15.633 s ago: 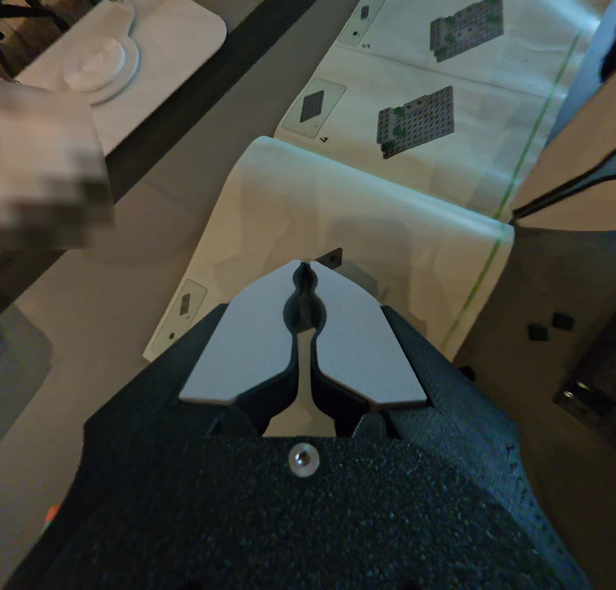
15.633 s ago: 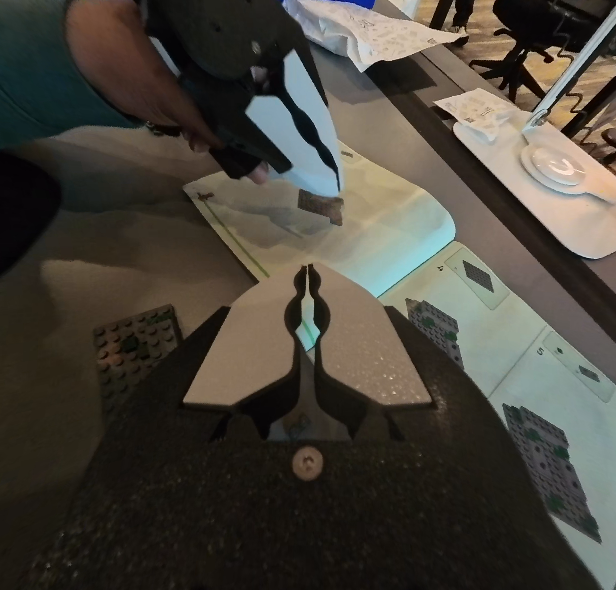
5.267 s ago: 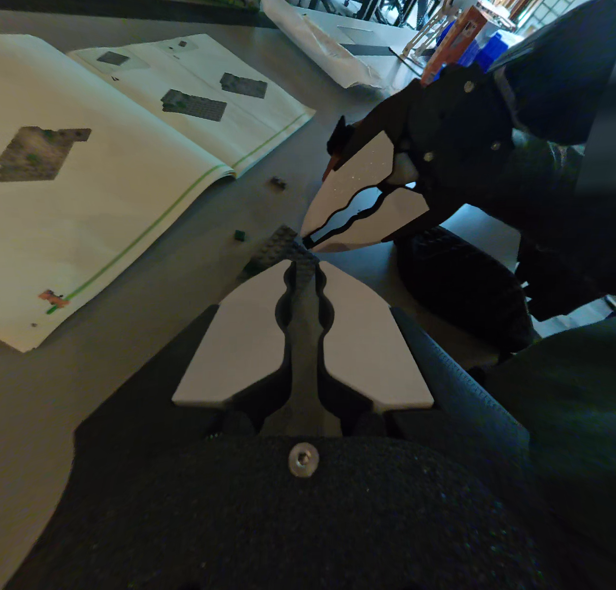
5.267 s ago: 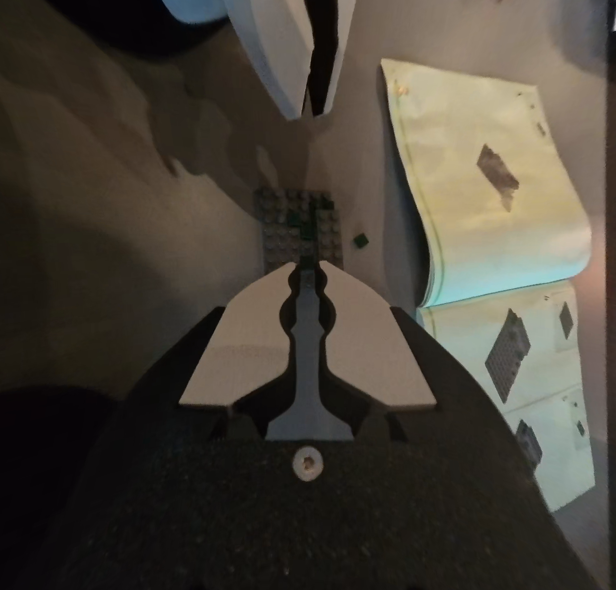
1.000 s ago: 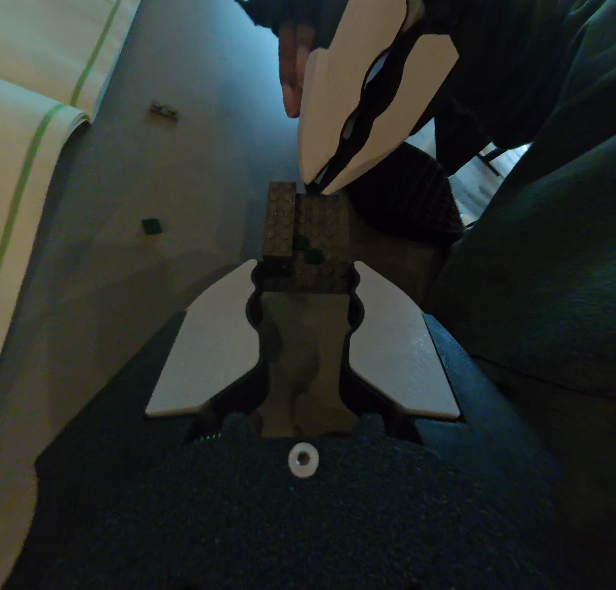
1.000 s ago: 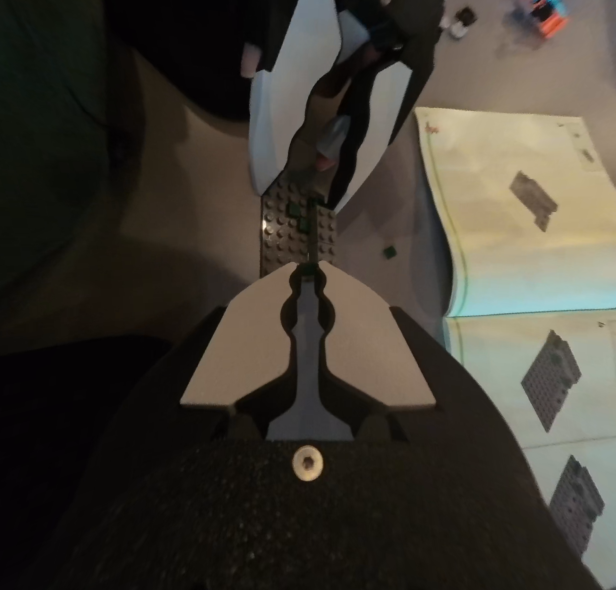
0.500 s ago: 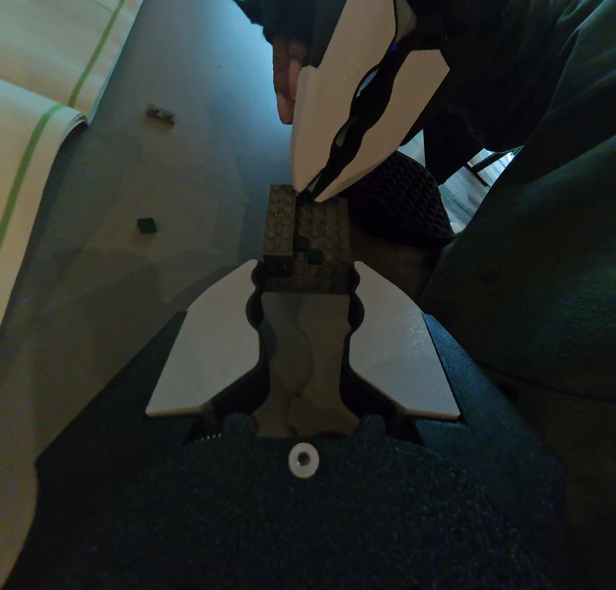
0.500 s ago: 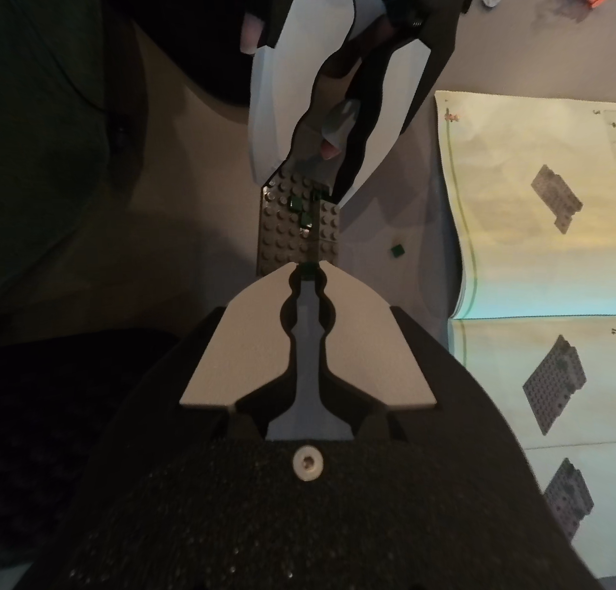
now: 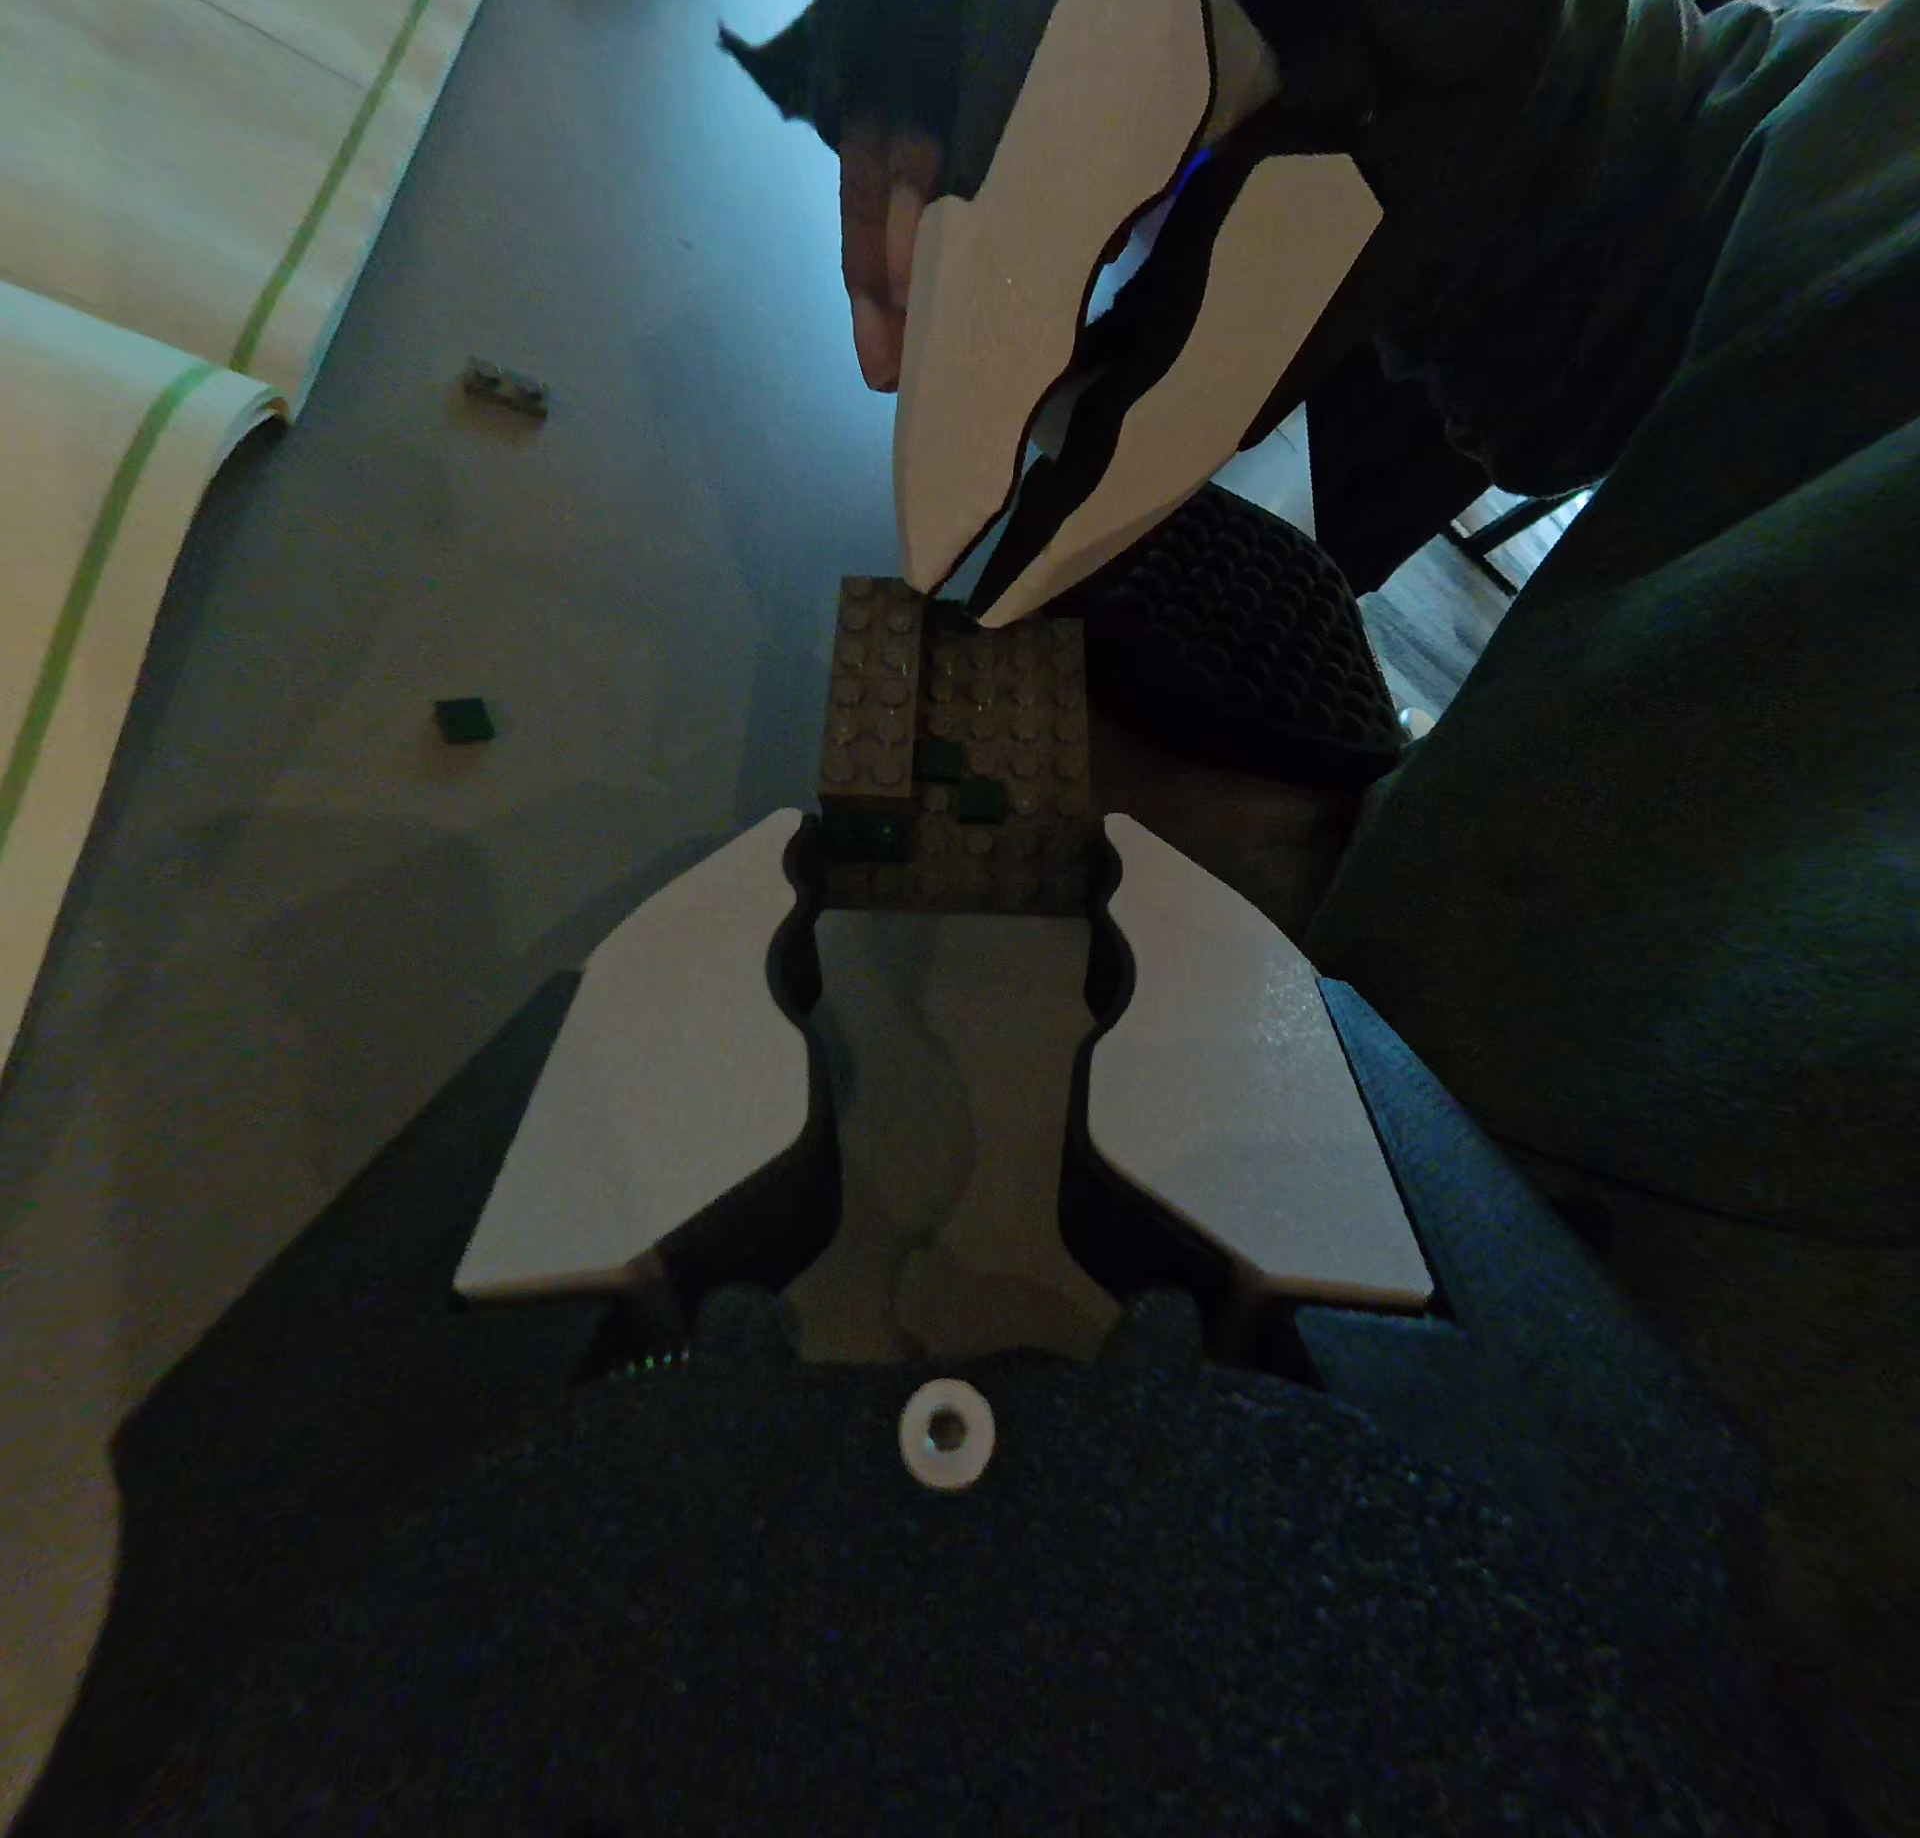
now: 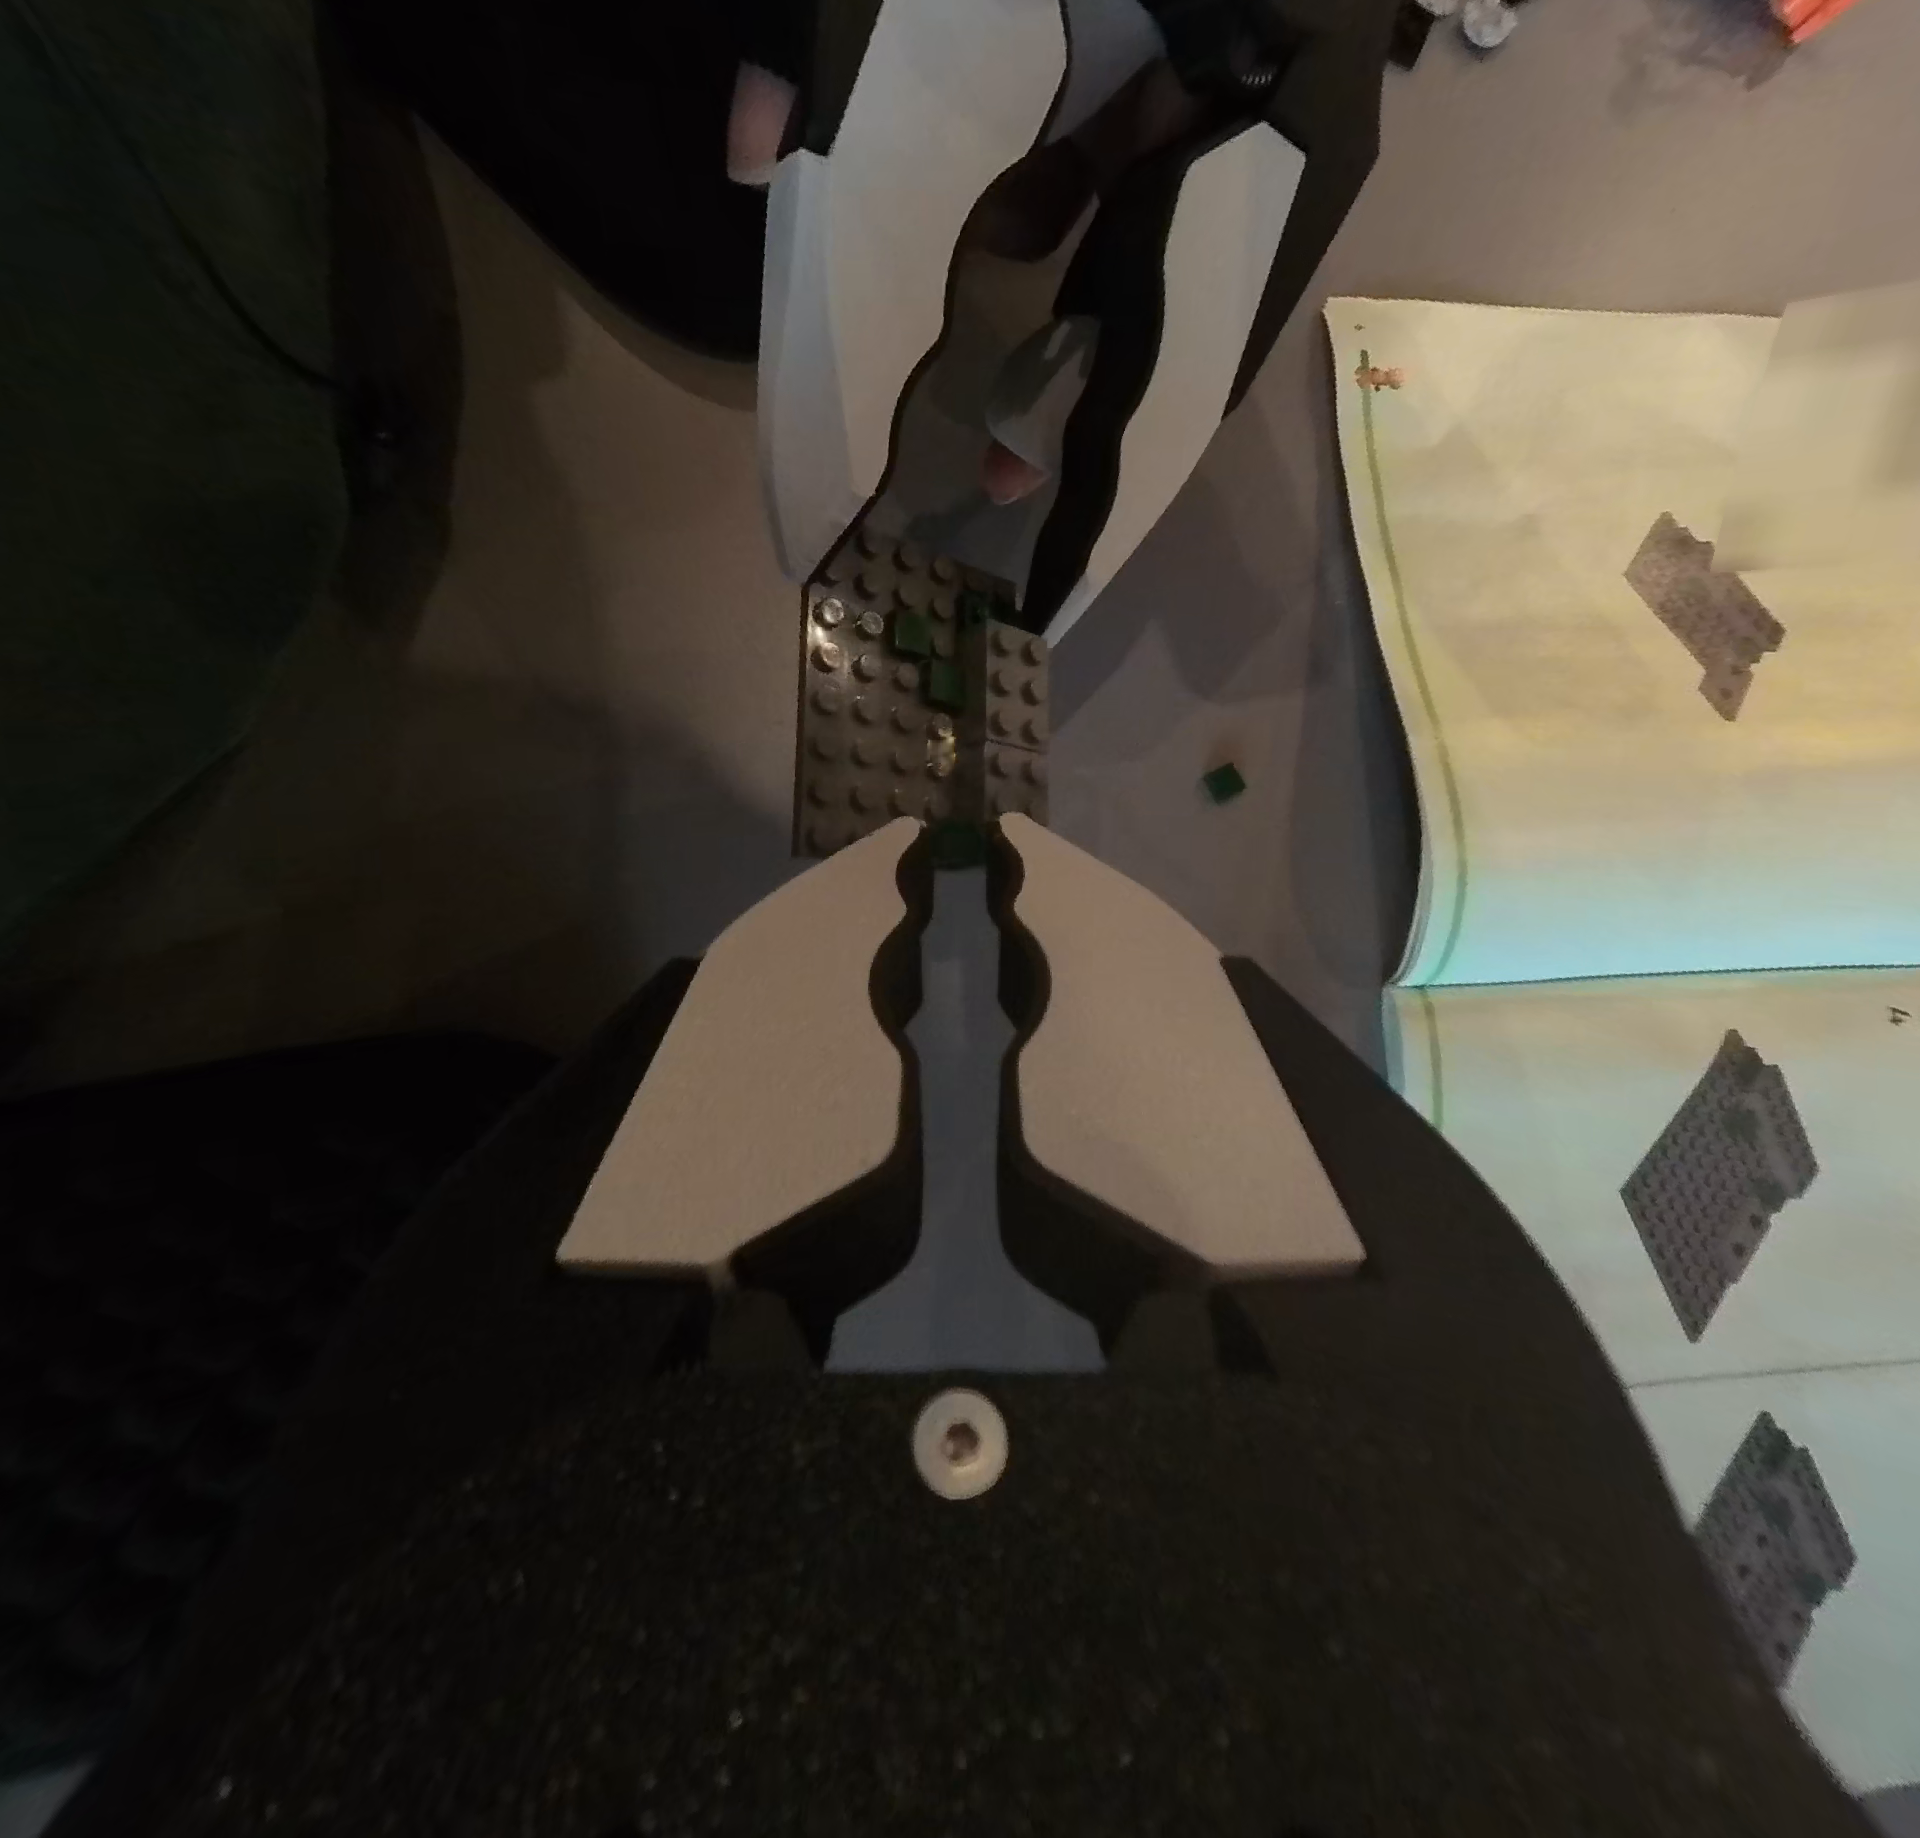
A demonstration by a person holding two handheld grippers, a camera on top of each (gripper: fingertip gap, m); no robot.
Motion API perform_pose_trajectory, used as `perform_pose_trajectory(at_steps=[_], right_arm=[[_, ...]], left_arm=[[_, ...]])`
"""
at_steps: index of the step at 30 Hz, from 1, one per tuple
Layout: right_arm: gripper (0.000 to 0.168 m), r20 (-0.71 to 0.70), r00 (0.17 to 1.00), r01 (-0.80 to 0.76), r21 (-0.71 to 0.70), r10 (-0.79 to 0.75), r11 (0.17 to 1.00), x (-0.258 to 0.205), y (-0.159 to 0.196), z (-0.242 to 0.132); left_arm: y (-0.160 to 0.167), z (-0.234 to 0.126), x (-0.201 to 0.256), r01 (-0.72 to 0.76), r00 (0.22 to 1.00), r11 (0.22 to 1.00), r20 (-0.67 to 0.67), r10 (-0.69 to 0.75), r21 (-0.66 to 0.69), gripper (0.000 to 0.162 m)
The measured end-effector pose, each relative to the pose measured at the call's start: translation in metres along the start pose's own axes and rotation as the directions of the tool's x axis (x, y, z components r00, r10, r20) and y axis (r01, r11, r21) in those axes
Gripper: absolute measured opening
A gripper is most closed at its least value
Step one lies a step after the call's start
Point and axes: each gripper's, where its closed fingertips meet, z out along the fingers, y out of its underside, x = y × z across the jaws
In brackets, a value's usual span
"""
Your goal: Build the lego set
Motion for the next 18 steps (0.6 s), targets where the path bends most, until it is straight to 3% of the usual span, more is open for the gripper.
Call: perform_pose_trajectory(at_steps=[10,18], right_arm=[[0.01,-0.009,1.0,-0.018,0.02,0.018,1.0,0.002,-0.002,-0.006],[0.012,0.018,0.967,-0.253,0.201,0.254,0.946,0.014,-0.01,-0.026]], left_arm=[[-0.001,-0.001,0.002,-0.015,1.0,1.0,0.01,0.015,-0.001,0.049],[-0.004,-0.003,0.003,-0.034,0.999,0.999,0.026,0.034,0.012,0.049]])
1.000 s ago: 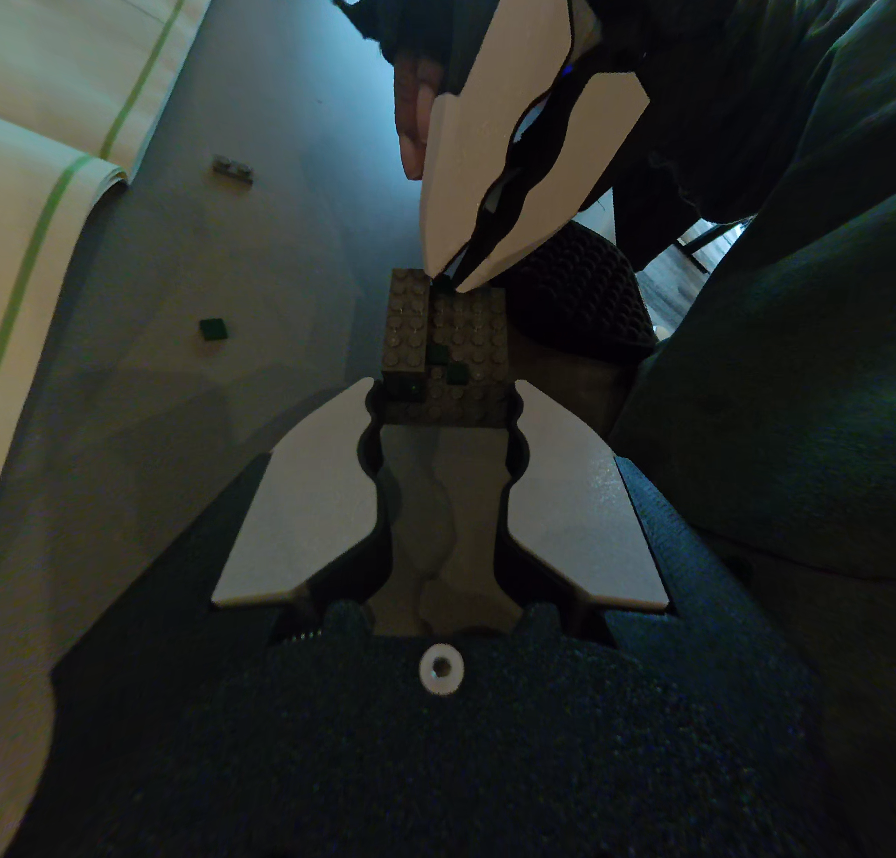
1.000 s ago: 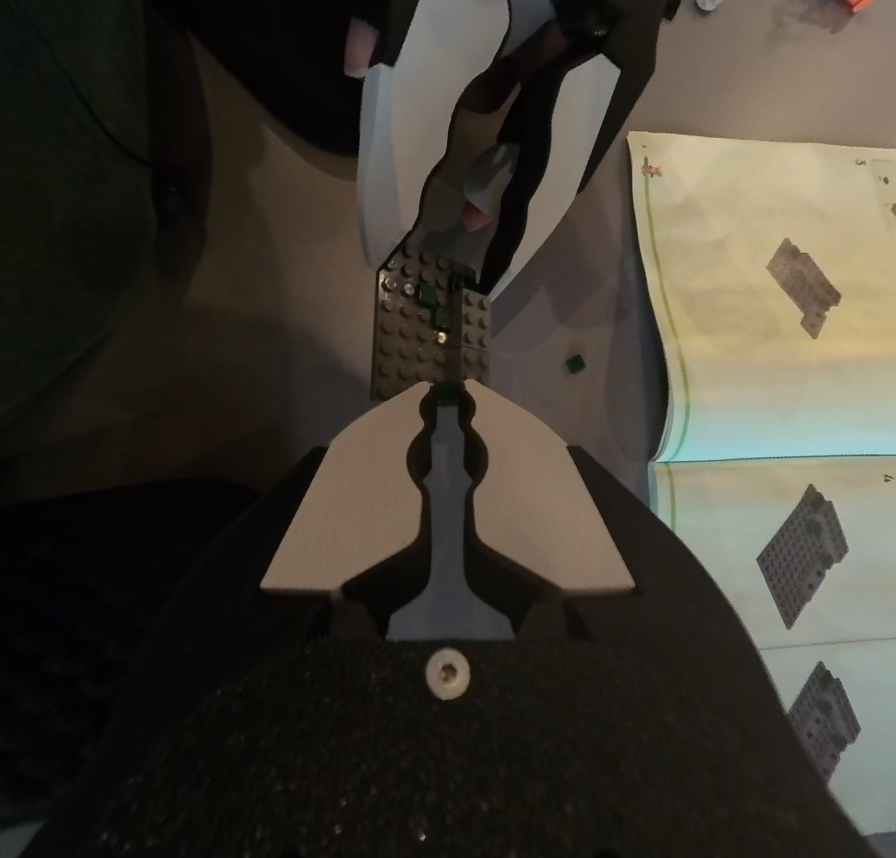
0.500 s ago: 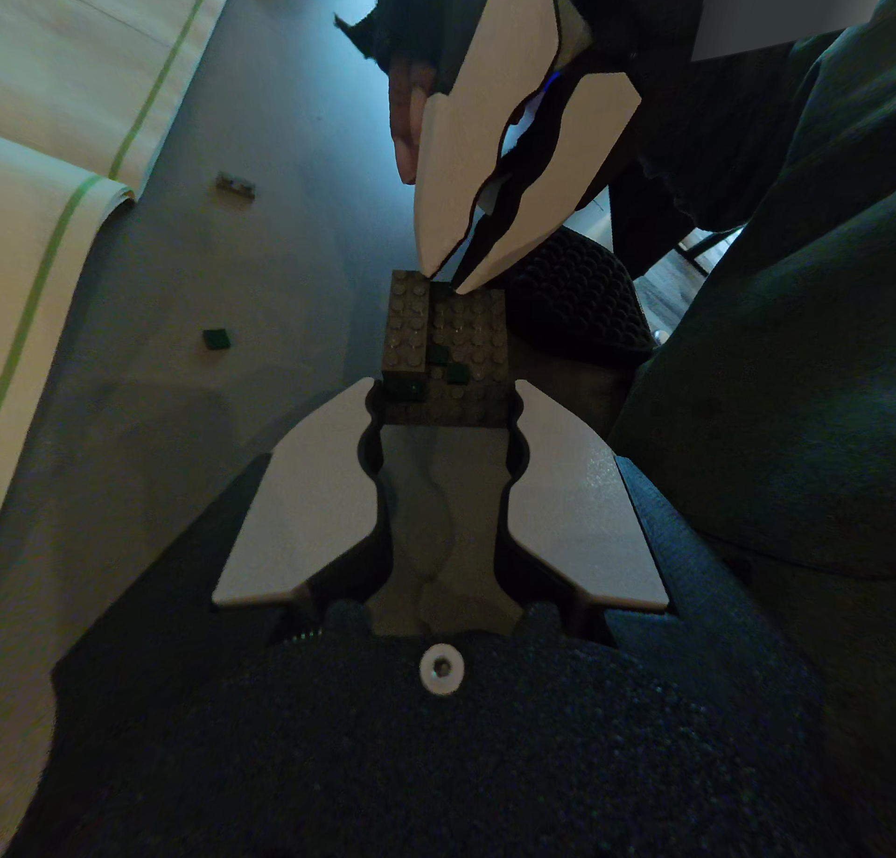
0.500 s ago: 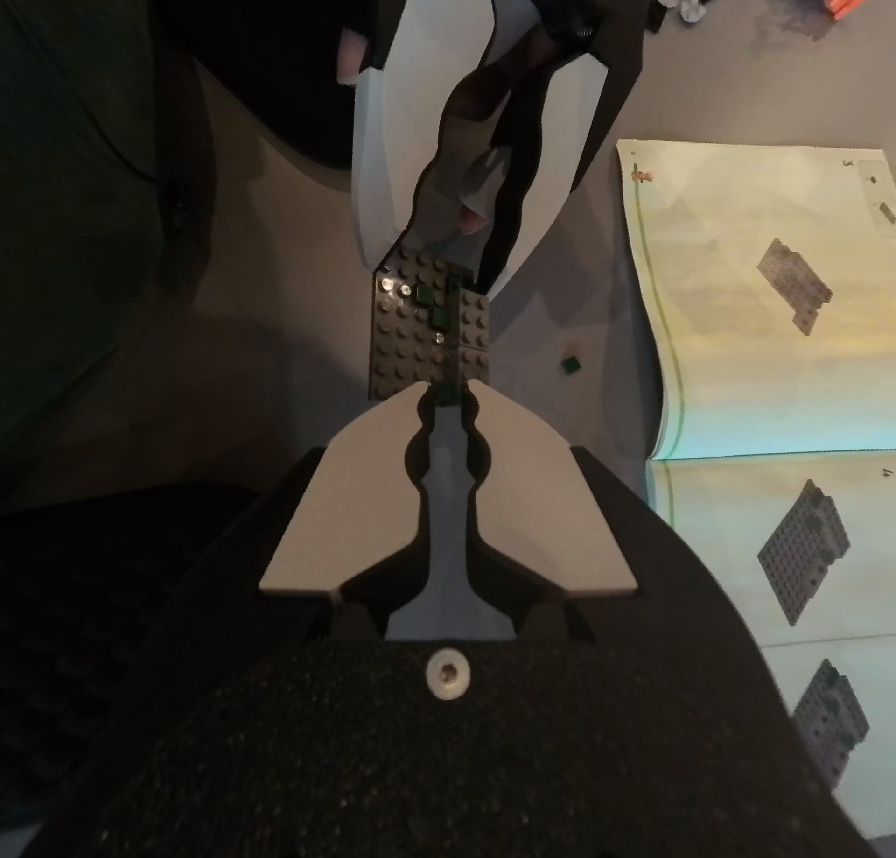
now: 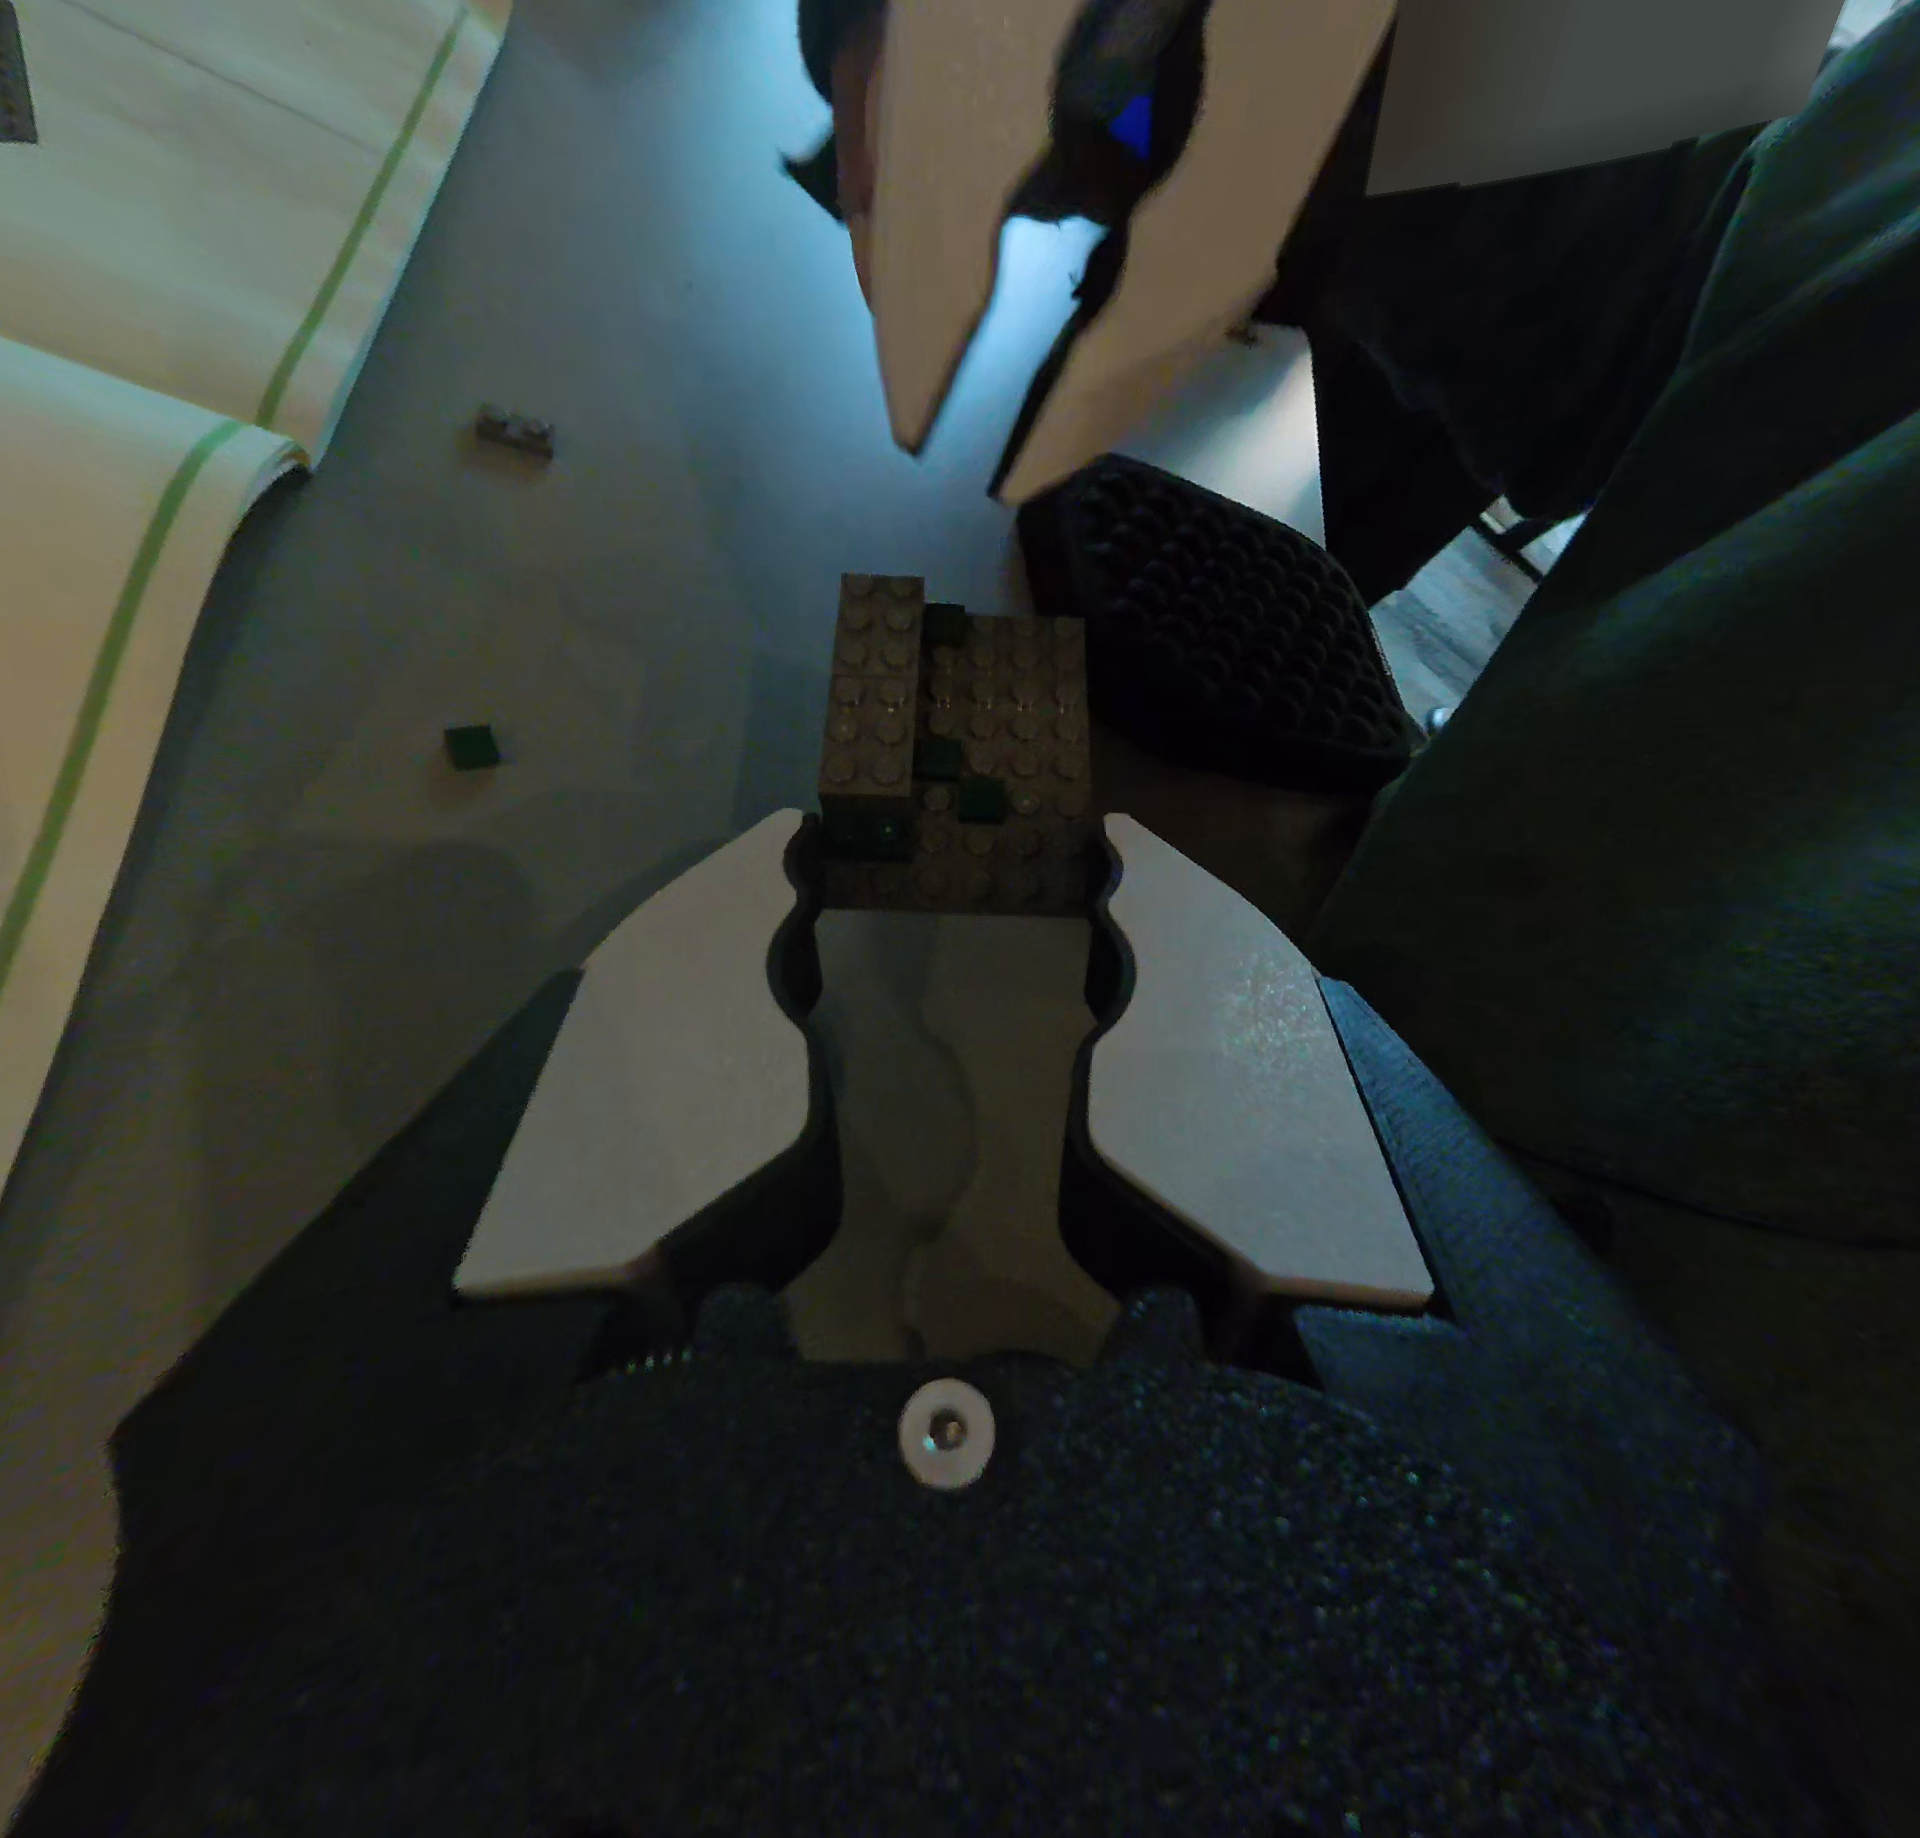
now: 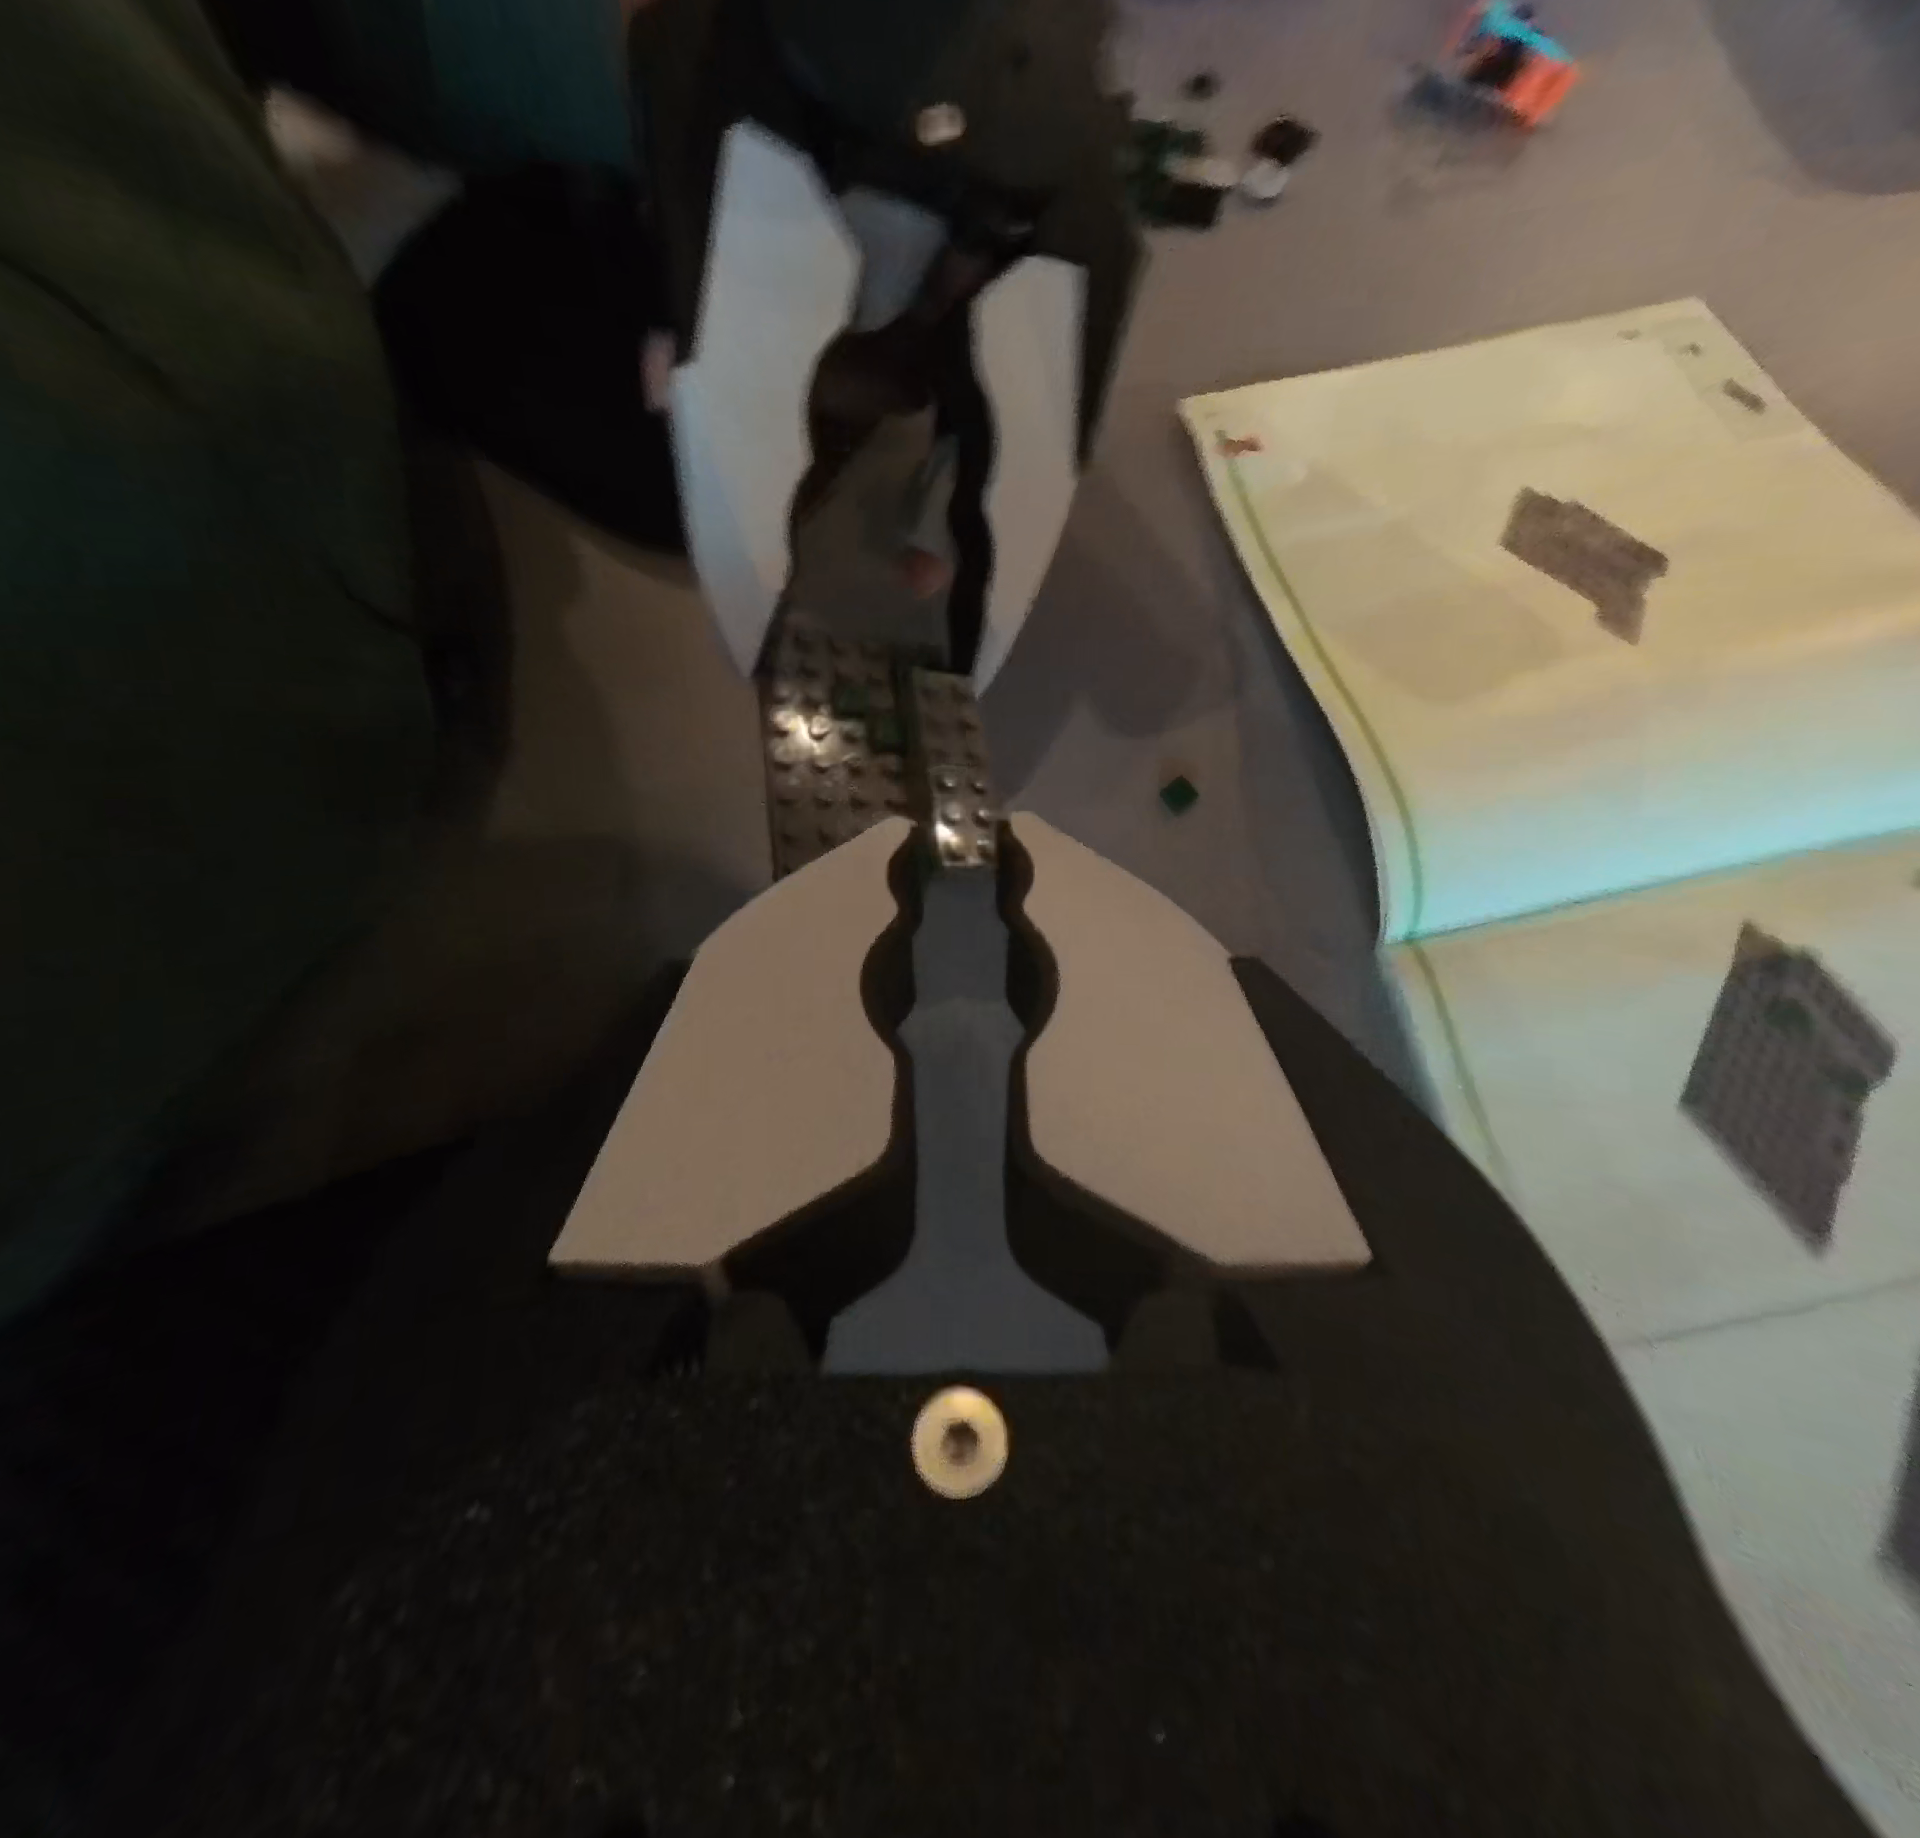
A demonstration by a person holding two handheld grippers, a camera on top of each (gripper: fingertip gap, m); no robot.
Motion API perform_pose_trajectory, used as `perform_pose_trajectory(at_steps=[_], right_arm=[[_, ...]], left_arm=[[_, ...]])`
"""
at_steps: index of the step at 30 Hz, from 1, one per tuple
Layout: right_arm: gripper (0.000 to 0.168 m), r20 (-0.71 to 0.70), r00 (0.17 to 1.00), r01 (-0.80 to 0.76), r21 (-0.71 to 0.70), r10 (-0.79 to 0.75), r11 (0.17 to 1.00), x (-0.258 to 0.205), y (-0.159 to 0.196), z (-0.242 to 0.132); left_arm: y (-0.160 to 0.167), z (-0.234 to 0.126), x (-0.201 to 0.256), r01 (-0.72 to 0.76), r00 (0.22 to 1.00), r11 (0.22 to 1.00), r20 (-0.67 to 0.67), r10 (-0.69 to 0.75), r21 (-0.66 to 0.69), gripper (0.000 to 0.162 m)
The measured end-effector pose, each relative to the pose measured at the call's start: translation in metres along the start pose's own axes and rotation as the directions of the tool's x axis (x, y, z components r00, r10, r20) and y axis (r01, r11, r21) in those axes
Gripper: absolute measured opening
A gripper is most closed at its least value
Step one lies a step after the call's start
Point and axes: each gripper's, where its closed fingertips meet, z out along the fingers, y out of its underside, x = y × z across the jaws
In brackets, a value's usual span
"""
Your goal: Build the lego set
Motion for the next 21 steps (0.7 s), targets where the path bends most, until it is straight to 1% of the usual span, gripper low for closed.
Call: perform_pose_trajectory(at_steps=[2,3,4,5,7,8,9,10,12,15,19,21], right_arm=[[0.014,0.039,0.981,-0.193,0.075,0.191,0.978,0.004,0.001,-0.004],[0.015,0.079,0.95,-0.309,0.106,0.302,0.945,0.005,0.004,-0.005],[0.015,0.133,0.901,-0.43,0.14,0.413,0.892,0.005,0.006,-0.006],[0.015,0.197,0.835,-0.546,0.176,0.514,0.819,0.006,0.006,-0.006],[0.015,0.335,0.677,-0.734,0.235,0.656,0.637,0.008,0.005,-0.008],[0.015,0.402,0.599,-0.799,0.243,0.693,0.55,0.008,0.003,-0.009],[0.015,0.454,0.537,-0.842,0.238,0.711,0.483,0.007,0.001,-0.009],[0.015,0.479,0.494,-0.868,0.226,0.726,0.441,0.004,0.0,-0.006],[0.016,0.5,0.445,-0.893,0.186,0.743,0.41,-0.003,-0.003,0.002],[0.023,0.524,0.411,-0.907,0.148,0.746,0.395,-0.009,-0.009,0.011],[0.019,0.553,0.362,-0.928,0.138,0.751,0.346,-0.006,-0.013,0.015],[0.019,0.556,0.351,-0.932,0.129,0.754,0.339,-0.006,-0.013,0.017]], left_arm=[[-0.002,-0.001,0.0,-0.012,1.0,1.0,0.015,0.012,0.008,0.049],[-0.003,-0.002,0.0,-0.02,1.0,1.0,0.023,0.019,0.012,0.049],[-0.004,-0.004,0.001,-0.028,0.999,0.999,0.031,0.028,0.015,0.049],[-0.005,-0.005,0.0,-0.037,0.998,0.999,0.042,0.036,0.018,0.049],[-0.008,-0.009,0.0,-0.058,0.996,0.998,0.066,0.056,0.022,0.049],[-0.01,-0.01,0.001,-0.07,0.995,0.997,0.077,0.068,0.021,0.049],[-0.012,-0.012,0.001,-0.082,0.993,0.996,0.089,0.08,0.022,0.049],[-0.013,-0.014,0.0,-0.093,0.99,0.995,0.104,0.091,0.02,0.049],[-0.016,-0.017,0.001,-0.109,0.987,0.994,0.118,0.106,0.022,0.049],[-0.017,-0.02,0.001,-0.125,0.983,0.992,0.137,0.121,0.019,0.049],[-0.016,-0.023,0.001,-0.135,0.979,0.991,0.155,0.131,0.017,0.049],[-0.015,-0.023,0.001,-0.141,0.977,0.99,0.163,0.137,0.015,0.049]])
